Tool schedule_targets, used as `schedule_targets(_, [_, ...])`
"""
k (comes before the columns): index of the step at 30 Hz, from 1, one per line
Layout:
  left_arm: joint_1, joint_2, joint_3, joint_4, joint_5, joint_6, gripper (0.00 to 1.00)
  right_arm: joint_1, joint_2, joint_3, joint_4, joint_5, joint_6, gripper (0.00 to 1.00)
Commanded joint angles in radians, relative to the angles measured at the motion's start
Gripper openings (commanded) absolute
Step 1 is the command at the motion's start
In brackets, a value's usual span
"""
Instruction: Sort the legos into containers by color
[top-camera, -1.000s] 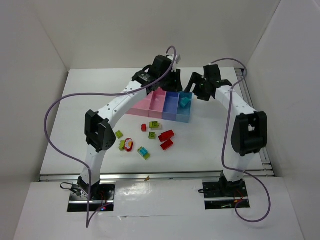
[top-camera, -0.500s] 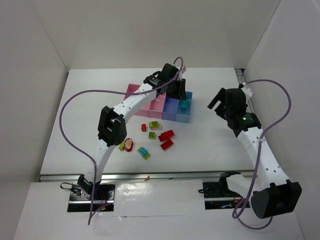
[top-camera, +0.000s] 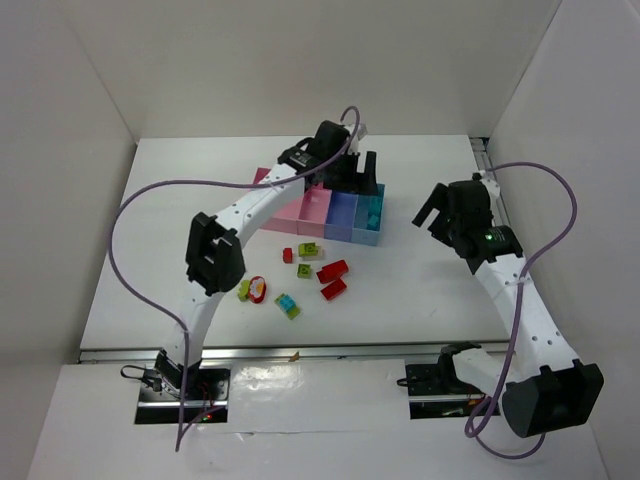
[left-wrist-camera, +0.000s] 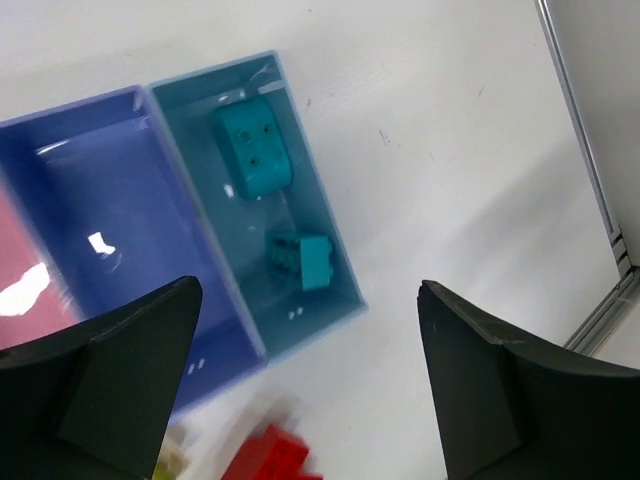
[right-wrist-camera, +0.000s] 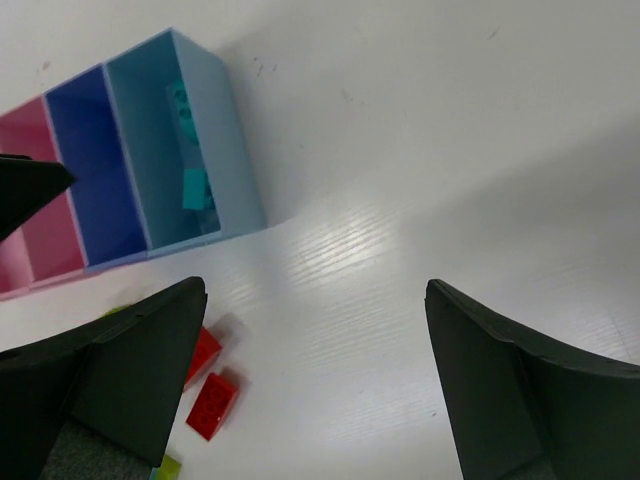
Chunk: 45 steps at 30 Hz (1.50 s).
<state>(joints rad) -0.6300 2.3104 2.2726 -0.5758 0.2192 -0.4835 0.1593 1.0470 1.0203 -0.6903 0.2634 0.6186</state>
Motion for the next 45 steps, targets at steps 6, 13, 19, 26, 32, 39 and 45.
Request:
schedule_targets(6, [0.007, -0.595, -0.454, -0.018, -0.386, 0.05, 1.0, 0.216, 0.083, -0.015, 0.058, -0.081, -0.016, 0.97])
schedule_targets(13, [0.049, -0.916, -0.792, -0.179, -0.463, -0.101, 1.0, 0.58, 0.224, 0.023, 0.074, 0.043, 0.018, 0.93])
schedule_targets(19, [0.061, -1.002, -0.979, -0.23, -0.37, -0.19, 0.92, 0.738, 0.413, 0.061, 0.074, 0.054, 0.007, 0.85])
schedule_targets(26, [0.061, -1.037, -1.084, -0.243, -0.339, -0.268, 0.92, 0.738, 0.528, 0.051, 0.086, -0.029, 0.047, 0.99])
schedule_targets(32, [0.061, -1.016, -1.062, -0.243, -0.339, -0.257, 0.92, 0.758, 0.599, 0.05, 0.158, -0.018, -0.077, 0.99])
schedule_targets(39, [0.052, -0.985, -1.053, -0.243, -0.357, -0.248, 0.92, 0.769, 0.657, 0.041, 0.218, -0.056, -0.332, 0.99])
schedule_targets(45, [0.052, -0.957, -1.044, -0.243, -0.366, -0.248, 0.92, 0.749, 0.685, 0.02, 0.244, -0.05, -0.361, 0.99])
